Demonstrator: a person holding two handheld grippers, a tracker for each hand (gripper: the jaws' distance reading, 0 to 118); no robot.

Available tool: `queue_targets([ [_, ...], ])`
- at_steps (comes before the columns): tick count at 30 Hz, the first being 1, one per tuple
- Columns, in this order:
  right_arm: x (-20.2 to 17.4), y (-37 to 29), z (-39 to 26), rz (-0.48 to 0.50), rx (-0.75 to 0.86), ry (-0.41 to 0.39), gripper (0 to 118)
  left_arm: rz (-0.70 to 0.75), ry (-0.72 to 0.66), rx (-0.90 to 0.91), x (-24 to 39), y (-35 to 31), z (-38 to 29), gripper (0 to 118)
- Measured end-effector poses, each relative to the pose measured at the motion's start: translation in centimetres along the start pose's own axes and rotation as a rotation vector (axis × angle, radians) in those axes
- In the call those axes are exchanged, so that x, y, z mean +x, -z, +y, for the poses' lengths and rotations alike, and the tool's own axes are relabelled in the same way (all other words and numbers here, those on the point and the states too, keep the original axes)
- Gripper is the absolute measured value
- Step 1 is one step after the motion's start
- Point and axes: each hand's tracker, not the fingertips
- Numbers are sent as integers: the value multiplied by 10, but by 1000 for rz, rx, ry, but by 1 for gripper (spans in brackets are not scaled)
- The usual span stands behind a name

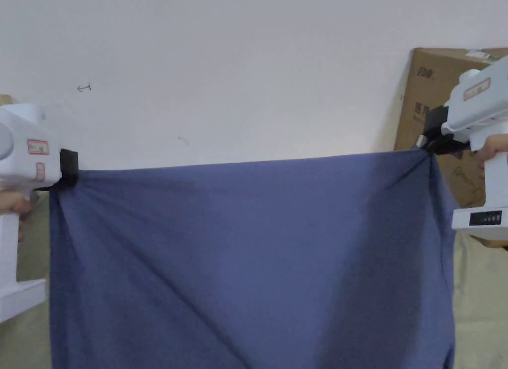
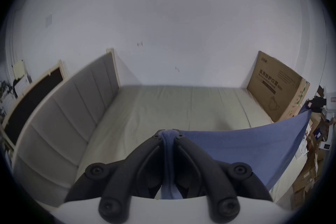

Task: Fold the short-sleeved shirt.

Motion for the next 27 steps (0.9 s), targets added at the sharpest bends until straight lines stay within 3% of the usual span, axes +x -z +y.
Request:
queue_targets([
  [8, -73, -11, 94, -22, 111, -3, 2, 45, -13, 98, -10, 11, 130, 5],
  [12, -99, -39, 128, 43, 236, -28, 2, 123, 54, 224, -8, -10, 167, 5],
  [15, -110, -56, 137, 53, 279, -37, 2, 95, 16, 240, -14, -16, 179, 5],
  [22, -93, -16, 129, 57, 242, -59, 2, 80, 16, 243, -17, 16, 157, 5],
  [27, -64, 86, 88, -16, 65, -21, 2, 112, 65, 88, -15, 118, 106, 5],
])
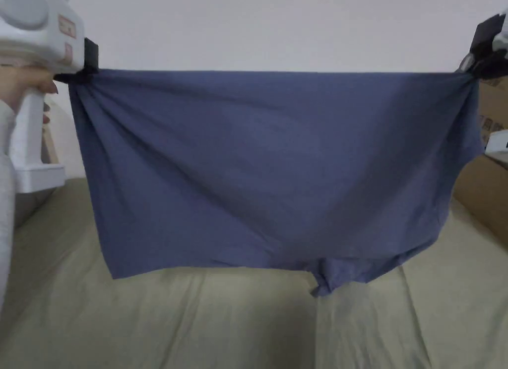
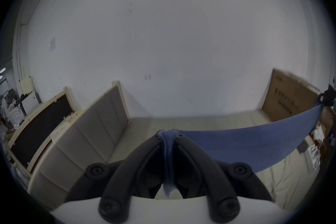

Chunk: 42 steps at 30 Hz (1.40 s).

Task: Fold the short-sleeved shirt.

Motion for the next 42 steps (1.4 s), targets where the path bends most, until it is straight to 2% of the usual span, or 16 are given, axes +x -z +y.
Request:
queue_targets([
  [6, 40, 144, -111, -139, -271, -30, 2, 20, 16, -247, 34, 120, -153, 5],
  [10, 77, 218, -206, -212, -462, 44, 2, 33, 13, -477, 50, 169, -262, 5],
  [13, 100, 245, -268, -250, -564, 65, 2, 17, 47, -564, 59, 176, -323, 5],
  [14, 107, 249, -284, -251, -586, 77, 2, 24, 28, -505, 54, 177, -332, 5],
  [15, 112, 251, -295, -277, -615, 95, 2, 29, 16, -514, 50, 177, -338, 5],
  [16, 116, 248, -300, -256, -619, 115, 2, 38, -4, -520, 45, 174, -340, 5],
  [19, 116, 220, -301, -208, -574, 96, 2, 63, -43, -541, 31, 149, -337, 5],
  [20, 117, 206, -298, -178, -563, 92, 2, 42, -71, -489, 29, 140, -332, 5],
  [21, 120, 187, -295, -168, -549, 110, 2, 5, -14, -424, 28, 125, -325, 5],
  [23, 126, 153, -293, -113, -491, 169, 2, -22, -1, -359, 21, 89, -320, 5],
  [26, 133, 94, -303, -110, -466, 131, 2, -65, -73, -299, 5, 19, -322, 5],
  [28, 138, 52, -322, -102, -446, 117, 2, -110, -64, -288, -1, -26, -333, 5],
  [30, 143, 7, -348, -94, -452, 109, 2, -107, 27, -320, -9, -76, -354, 5],
  [36, 156, -94, -446, -102, -495, 72, 2, -108, 90, -389, -34, -171, -437, 5],
  [41, 165, -130, -509, -116, -539, 89, 2, -108, 65, -452, -53, -207, -494, 6],
  [42, 165, -131, -517, -109, -540, 89, 2, -144, 14, -483, -53, -209, -504, 16],
])
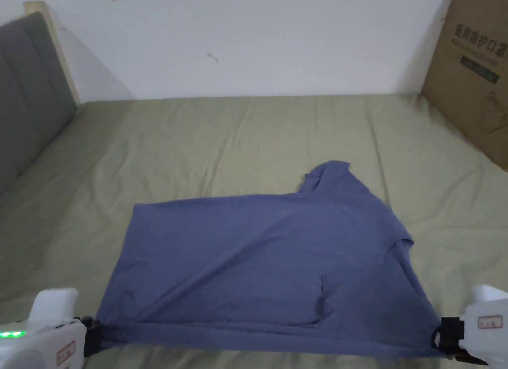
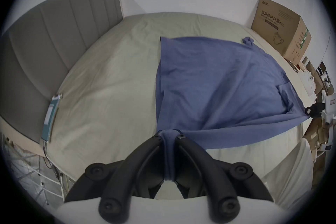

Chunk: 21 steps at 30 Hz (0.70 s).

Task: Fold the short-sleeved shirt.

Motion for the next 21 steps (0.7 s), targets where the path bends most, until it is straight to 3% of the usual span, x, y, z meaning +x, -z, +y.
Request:
queue_targets([
  [2, -2, 2, -10, 8, 11, -3, 4, 24, -6, -17, -1, 0, -9, 48],
  [4, -5, -4, -10, 16, 45, 13, 7, 51, -54, 12, -5, -9, -14, 65],
  [5, -7, -10, -11, 23, 58, 5, 21, 29, -75, 27, -5, -18, -14, 88],
  [6, -9, -16, -12, 28, 74, -6, 62, 0, -96, 68, -7, -29, -18, 107],
  [7, -11, -22, -14, 28, 95, -14, 86, -14, -112, 101, -8, -38, -21, 108],
  [9, -16, -38, -21, 31, 142, -44, 89, -12, -133, 114, -8, -56, -27, 107],
  [11, -20, -52, -31, 39, 181, -84, 89, -38, -144, 121, -10, -70, -39, 100],
  [13, -27, -65, -46, 31, 232, -154, 82, -62, -158, 140, -7, -80, -51, 45],
  [14, -32, -71, -55, 19, 251, -195, 66, -53, -161, 139, -5, -81, -58, 15],
  [15, -33, -73, -62, 16, 264, -204, 26, -37, -164, 139, -2, -79, -65, 0],
  [16, -37, -71, -70, -1, 256, -212, 4, -5, -177, 172, 0, -80, -71, 0],
  [20, -41, -57, -93, 28, 207, -199, 1, -27, -178, 162, 1, -68, -66, 0],
  [21, -41, -54, -94, 34, 195, -198, 1, -32, -181, 166, -1, -65, -63, 5],
])
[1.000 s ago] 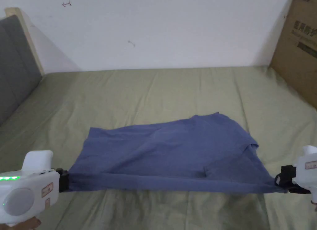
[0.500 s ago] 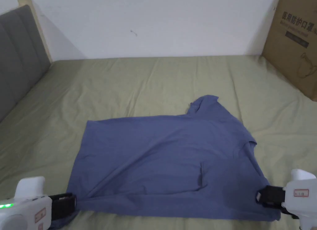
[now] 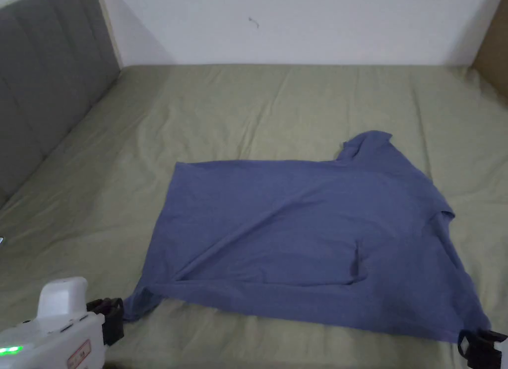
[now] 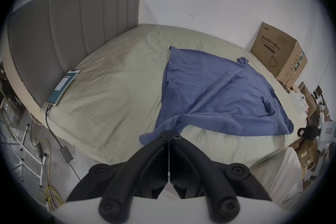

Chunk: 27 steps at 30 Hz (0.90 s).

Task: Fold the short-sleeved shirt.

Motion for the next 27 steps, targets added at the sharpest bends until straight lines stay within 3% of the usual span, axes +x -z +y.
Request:
queue_targets([
  [1, 0, 4, -2, -9, -23, 1, 1, -7, 3, -1, -1, 6, 4, 26],
  [3, 6, 9, -1, -9, -29, 18, 1, 8, 30, -28, 1, 22, 13, 103],
  [4, 9, 11, 1, -12, -40, 31, 1, 24, 45, -51, 3, 30, 15, 115],
  [5, 11, 10, 3, -20, -42, 42, 1, 23, 55, -58, 3, 40, 15, 113],
  [7, 17, 10, 7, -25, -32, 55, 1, 15, 49, -85, 3, 56, 14, 89],
  [8, 18, 10, 9, -38, -32, 59, 1, 16, 46, -175, 4, 68, 14, 60],
  [9, 20, 11, 10, -40, -29, 57, 2, 20, 35, -211, 4, 77, 14, 16],
  [13, 27, 21, 16, -82, -52, 24, 31, 19, 38, -188, 3, 80, 19, 10],
  [15, 31, 45, 27, -110, -64, 4, 94, 18, 55, -192, 4, 77, 21, 7],
  [16, 32, 50, 30, -112, -53, 5, 95, 19, 62, -192, 6, 73, 22, 7],
  [19, 46, 82, 42, -114, -112, -21, 93, 18, 65, -196, 2, 71, 21, 7],
  [20, 47, 94, 42, -127, -186, -47, 87, 18, 62, -199, 4, 68, 23, 7],
  [21, 44, 99, 42, -172, -223, -44, 40, 16, 59, -195, 3, 67, 23, 7],
  [22, 43, 100, 42, -141, -213, -29, 8, 13, 58, -194, 2, 66, 24, 7],
  [23, 42, 96, 40, -95, -186, -6, 8, 13, 56, -195, 2, 63, 25, 7],
  [25, 42, 94, 43, -122, -195, -60, 8, 10, 53, -179, 7, 57, 31, 7],
  [27, 48, 88, 51, -108, -197, -6, 8, 13, 63, -183, 7, 56, 36, 7],
])
